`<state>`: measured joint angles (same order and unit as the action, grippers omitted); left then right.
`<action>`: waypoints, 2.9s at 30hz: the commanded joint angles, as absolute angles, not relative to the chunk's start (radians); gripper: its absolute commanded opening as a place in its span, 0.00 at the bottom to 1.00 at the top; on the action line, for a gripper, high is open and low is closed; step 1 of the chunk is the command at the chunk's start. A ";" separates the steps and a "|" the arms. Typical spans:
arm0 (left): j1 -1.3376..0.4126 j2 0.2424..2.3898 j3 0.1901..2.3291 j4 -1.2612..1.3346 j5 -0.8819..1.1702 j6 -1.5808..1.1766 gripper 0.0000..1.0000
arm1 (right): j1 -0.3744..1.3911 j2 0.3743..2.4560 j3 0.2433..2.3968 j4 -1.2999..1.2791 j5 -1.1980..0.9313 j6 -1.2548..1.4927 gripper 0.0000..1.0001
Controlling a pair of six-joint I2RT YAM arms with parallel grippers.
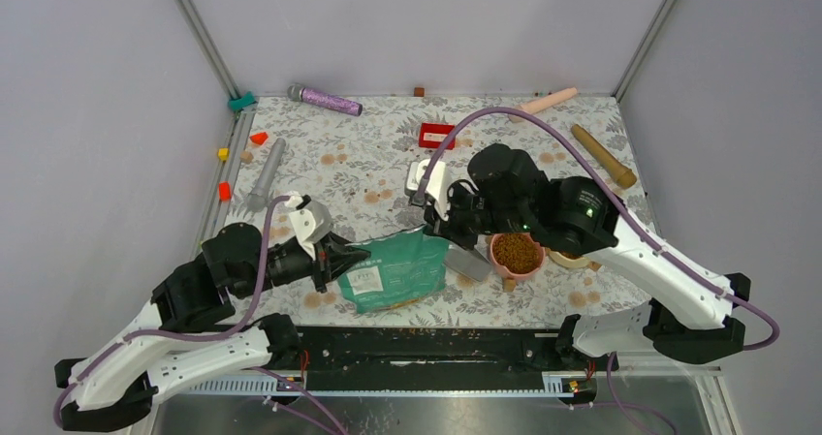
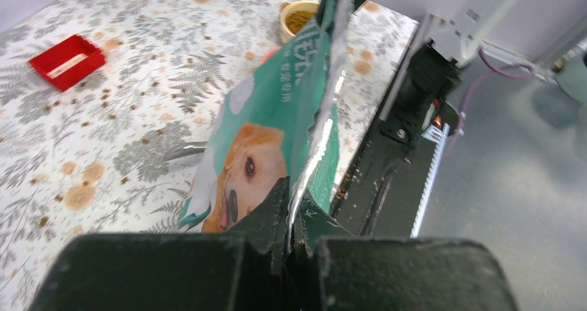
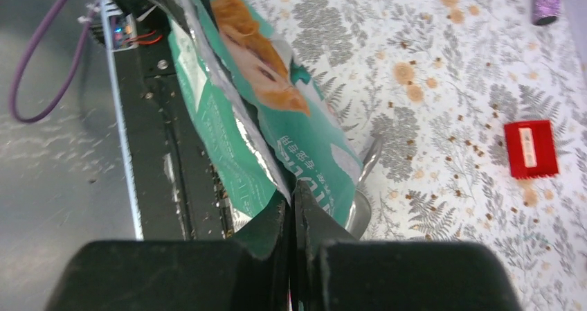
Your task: Serve the pet food
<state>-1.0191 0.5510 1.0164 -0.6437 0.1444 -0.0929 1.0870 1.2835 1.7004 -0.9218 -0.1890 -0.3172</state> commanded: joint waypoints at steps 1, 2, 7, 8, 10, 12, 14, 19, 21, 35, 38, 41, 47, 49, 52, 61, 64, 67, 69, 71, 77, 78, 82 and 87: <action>-1.019 0.457 1.098 -0.633 -0.170 -0.203 0.00 | 1.074 1.219 1.769 -0.946 0.255 -0.284 0.00; -1.019 0.458 1.104 -0.652 -0.242 -0.214 0.00 | 1.074 1.209 1.770 -0.970 0.256 -0.299 0.00; -1.019 0.487 1.106 -0.660 -0.151 -0.181 0.00 | 1.074 1.203 1.778 -1.056 0.068 -0.357 0.00; -1.019 0.496 1.105 -0.650 -0.115 -0.178 0.00 | 1.077 1.216 1.784 -1.072 0.038 -0.365 0.00; -1.019 0.512 1.111 -0.648 -0.057 -0.166 0.00 | 1.085 1.252 1.792 -1.080 0.009 -0.368 0.00; -1.019 0.518 1.113 -0.647 -0.022 -0.153 0.00 | 1.091 1.284 1.803 -1.073 0.003 -0.360 0.00; -1.019 0.516 1.109 -0.639 -0.006 -0.150 0.00 | 1.096 1.311 1.817 -1.058 -0.027 -0.353 0.01; -1.019 0.495 1.098 -0.626 0.048 -0.137 0.00 | 1.116 1.348 1.824 -1.002 -0.083 -0.379 0.21; -1.019 0.486 1.096 -0.623 0.052 -0.134 0.00 | 1.130 1.370 1.848 -0.996 -0.090 -0.383 0.22; -1.019 0.479 1.093 -0.615 0.103 -0.127 0.00 | 1.194 1.564 2.044 -1.097 -0.154 -0.421 0.45; -1.017 0.473 1.081 -0.615 0.119 -0.123 0.00 | 1.208 1.590 2.064 -1.085 -0.125 -0.417 0.25; -1.017 0.464 1.076 -0.616 0.114 -0.120 0.00 | 1.222 1.593 2.078 -1.070 -0.082 -0.416 0.00; -1.017 0.457 1.074 -0.615 0.117 -0.117 0.00 | 1.228 1.589 2.093 -1.060 -0.137 -0.405 0.18; -1.016 0.456 1.072 -0.615 0.117 -0.117 0.00 | 1.231 1.595 2.098 -1.048 -0.163 -0.398 0.28; -1.012 0.457 1.070 -0.615 0.127 -0.120 0.00 | 1.238 1.611 2.087 -0.994 -0.186 -0.393 0.36; -0.988 0.438 1.049 -0.602 0.148 -0.135 0.00 | 1.278 1.728 2.224 -1.034 -0.183 -0.428 0.03; -0.982 0.434 1.045 -0.600 0.153 -0.135 0.00 | 1.285 1.753 2.269 -1.078 -0.162 -0.431 0.00; -0.974 0.438 1.043 -0.598 0.165 -0.133 0.00 | 1.293 1.758 2.270 -1.089 -0.191 -0.441 0.05; -0.969 0.443 1.042 -0.600 0.172 -0.132 0.00 | 1.300 1.768 2.274 -1.083 -0.209 -0.436 0.25; -0.964 0.448 1.044 -0.599 0.181 -0.132 0.00 | 1.310 1.785 2.278 -1.066 -0.207 -0.432 0.30; -0.943 0.451 1.028 -0.586 0.223 -0.136 0.00 | 1.327 1.821 2.271 -0.967 -0.182 -0.406 0.33; -0.937 0.450 1.025 -0.582 0.235 -0.136 0.00 | 1.329 1.820 2.267 -0.948 -0.177 -0.404 0.31; -0.917 0.452 1.019 -0.576 0.267 -0.136 0.00 | 1.330 1.816 2.273 -0.940 -0.169 -0.409 0.00; -0.911 0.447 1.017 -0.575 0.259 -0.130 0.00 | 1.329 1.768 2.246 -1.034 -0.119 -0.441 0.00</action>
